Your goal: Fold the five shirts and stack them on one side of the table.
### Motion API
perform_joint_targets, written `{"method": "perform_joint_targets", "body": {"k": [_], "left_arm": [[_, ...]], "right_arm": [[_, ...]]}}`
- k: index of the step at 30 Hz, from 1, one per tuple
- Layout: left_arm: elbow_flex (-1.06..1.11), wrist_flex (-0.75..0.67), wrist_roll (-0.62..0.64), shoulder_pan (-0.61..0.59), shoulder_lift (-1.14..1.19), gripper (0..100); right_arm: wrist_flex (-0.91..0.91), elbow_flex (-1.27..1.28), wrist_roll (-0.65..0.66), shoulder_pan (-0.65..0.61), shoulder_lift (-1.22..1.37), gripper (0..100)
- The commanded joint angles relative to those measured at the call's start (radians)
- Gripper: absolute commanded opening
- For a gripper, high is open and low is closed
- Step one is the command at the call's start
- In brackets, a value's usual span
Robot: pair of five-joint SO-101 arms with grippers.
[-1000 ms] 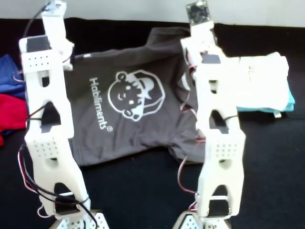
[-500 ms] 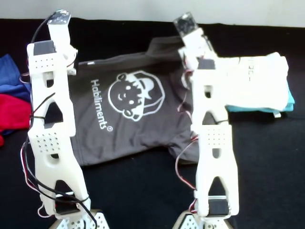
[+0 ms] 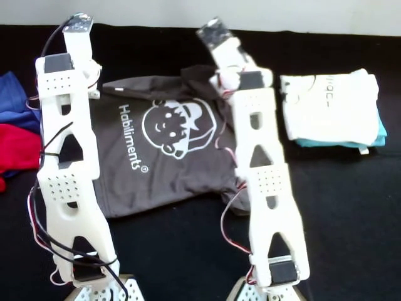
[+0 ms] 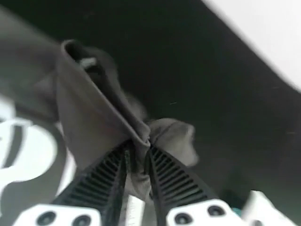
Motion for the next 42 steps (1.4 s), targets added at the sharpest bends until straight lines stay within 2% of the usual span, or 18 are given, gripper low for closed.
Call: {"method": "perform_joint_targets", "body": {"k": [1,6,16,23,26,30,34,38,42], "left_arm": [[-0.025,-0.009,0.006,-0.002,-0.012,1],[-0.025,-0.014,0.006,-0.002,-0.012,1],[-0.025,-0.008,0.005,-0.001,-0.019,1],[-0.027,-0.005,0.005,-0.001,-0.021,1],[-0.058,0.038,0.005,-0.002,-0.019,1],[-0.11,0.095,0.003,0.004,-0.013,1],[-0.114,0.094,0.003,0.004,-0.013,1],[-0.111,0.094,0.003,0.002,-0.012,1],[-0.113,0.094,0.003,0.002,-0.012,1]], "right_arm": [[0.038,0.028,0.014,-0.048,-0.008,0.6],[0.015,0.131,0.014,-0.025,-0.007,0.6],[-0.288,0.166,0.017,0.206,-0.005,0.6],[-0.364,0.154,0.015,0.216,-0.019,0.6],[-0.278,0.094,0.014,0.197,-0.021,0.6],[0.019,-0.016,0.014,0.131,-0.033,0.6],[0.272,-0.116,0.014,0.056,-0.031,0.6],[0.361,-0.124,0.014,0.013,-0.028,0.6],[0.34,-0.044,0.014,0.022,0.002,0.6]]}}
